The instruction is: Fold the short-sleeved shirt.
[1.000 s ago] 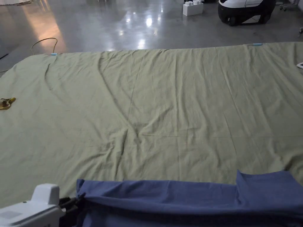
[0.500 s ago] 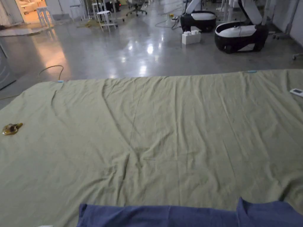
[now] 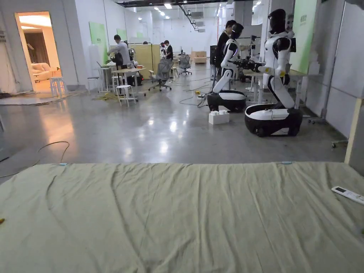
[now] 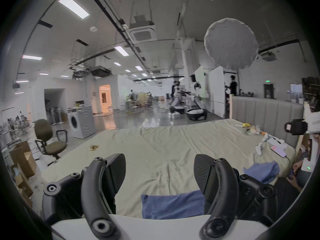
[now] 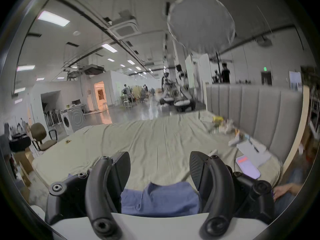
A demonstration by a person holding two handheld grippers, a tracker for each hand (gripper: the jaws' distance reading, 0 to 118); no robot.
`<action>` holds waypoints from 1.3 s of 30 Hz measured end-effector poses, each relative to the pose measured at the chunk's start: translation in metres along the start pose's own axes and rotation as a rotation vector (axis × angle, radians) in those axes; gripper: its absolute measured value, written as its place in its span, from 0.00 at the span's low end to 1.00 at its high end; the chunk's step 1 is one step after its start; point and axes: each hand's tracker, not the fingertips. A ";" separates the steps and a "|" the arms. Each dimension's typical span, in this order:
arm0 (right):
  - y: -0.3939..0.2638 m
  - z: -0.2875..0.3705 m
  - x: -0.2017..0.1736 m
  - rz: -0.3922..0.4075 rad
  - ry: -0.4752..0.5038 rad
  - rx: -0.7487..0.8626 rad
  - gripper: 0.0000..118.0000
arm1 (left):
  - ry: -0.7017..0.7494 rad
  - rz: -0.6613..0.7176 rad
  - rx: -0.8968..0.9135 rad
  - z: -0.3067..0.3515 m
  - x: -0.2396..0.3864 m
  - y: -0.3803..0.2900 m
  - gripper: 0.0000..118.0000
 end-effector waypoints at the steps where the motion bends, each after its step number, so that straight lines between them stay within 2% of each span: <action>1: 0.005 0.000 -0.005 0.024 0.013 0.004 0.63 | -0.013 0.006 -0.009 -0.001 0.004 0.001 0.69; 3: 0.011 0.001 -0.008 0.042 0.044 0.009 0.62 | -0.039 0.003 -0.016 -0.001 0.007 0.003 0.65; 4: 0.014 0.002 -0.009 0.033 0.044 0.003 0.58 | -0.047 0.006 -0.023 -0.001 0.009 0.005 0.55; 6: 0.017 0.006 -0.011 0.023 0.066 0.041 0.41 | -0.067 0.011 -0.030 -0.001 0.011 0.010 0.37; 8: 0.018 0.008 -0.011 -0.013 0.083 0.047 0.39 | -0.079 0.009 -0.011 0.001 0.014 0.014 0.33; 10: 0.020 0.008 -0.011 -0.052 0.101 0.040 0.17 | -0.087 -0.003 0.009 0.003 0.015 0.019 0.17; 12: 0.021 0.010 -0.008 -0.108 0.135 0.038 0.07 | -0.107 -0.004 0.021 0.005 0.016 0.025 0.03; 15: 0.025 0.012 -0.013 -0.083 0.135 0.035 0.00 | -0.140 0.048 0.045 0.007 0.016 0.036 0.01; 17: 0.026 0.011 -0.017 -0.044 0.113 0.034 0.00 | -0.141 0.046 0.055 0.007 0.018 0.038 0.01; 21: 0.028 0.009 -0.018 -0.061 0.124 0.036 0.00 | -0.156 0.037 0.055 0.003 0.018 0.041 0.01; 24: 0.030 0.007 -0.020 -0.062 0.125 0.043 0.00 | -0.190 0.084 0.047 -0.003 0.012 0.040 0.01; 27: 0.027 0.005 -0.017 -0.060 0.122 0.040 0.00 | -0.121 0.140 -0.040 -0.027 -0.006 0.023 0.01; 30: 0.022 0.006 -0.016 -0.058 0.124 0.015 0.00 | -0.177 0.280 -0.176 -0.061 -0.038 -0.006 0.01; 31: 0.019 0.007 -0.016 -0.054 0.126 0.002 0.00 | -0.194 0.340 -0.214 -0.071 -0.050 -0.019 0.01; 32: 0.017 0.007 -0.016 -0.053 0.128 -0.005 0.00 | -0.202 0.394 -0.255 -0.081 -0.060 -0.030 0.07; 33: 0.016 0.008 -0.016 -0.057 0.132 -0.025 0.00 | -0.211 0.468 -0.313 -0.095 -0.073 -0.047 0.20; 34: 0.013 0.007 -0.015 -0.067 0.136 -0.045 0.00 | -0.234 0.551 -0.379 -0.111 -0.090 -0.070 0.50; 35: 0.011 0.005 -0.016 -0.080 0.139 -0.064 0.00 | -0.263 0.605 -0.450 -0.125 -0.100 -0.087 0.70; 36: 0.008 0.003 -0.016 -0.091 0.140 -0.082 0.00 | -0.290 0.669 -0.504 -0.137 -0.110 -0.108 0.79; 39: 0.002 0.001 -0.017 -0.072 0.138 -0.108 0.00 | -0.275 0.762 -0.586 -0.157 -0.122 -0.153 0.83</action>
